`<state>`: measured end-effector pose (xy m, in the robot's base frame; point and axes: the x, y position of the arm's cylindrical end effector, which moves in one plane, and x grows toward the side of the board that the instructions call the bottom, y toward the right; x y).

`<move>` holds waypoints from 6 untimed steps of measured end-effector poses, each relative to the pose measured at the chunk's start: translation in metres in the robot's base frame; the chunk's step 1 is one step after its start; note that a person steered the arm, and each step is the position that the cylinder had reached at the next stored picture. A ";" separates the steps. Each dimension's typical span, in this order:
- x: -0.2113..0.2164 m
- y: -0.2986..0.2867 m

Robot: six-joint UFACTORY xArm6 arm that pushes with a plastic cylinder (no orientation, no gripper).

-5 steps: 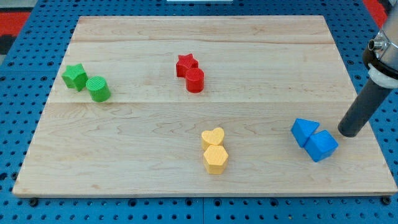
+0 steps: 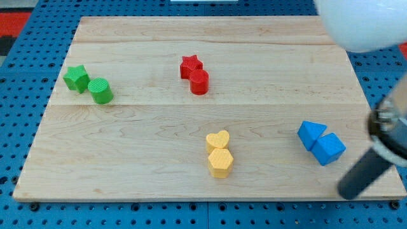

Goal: Move the green circle into the green star

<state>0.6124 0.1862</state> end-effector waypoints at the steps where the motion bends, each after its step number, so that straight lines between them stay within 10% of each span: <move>1: -0.044 -0.056; 6: -0.193 -0.324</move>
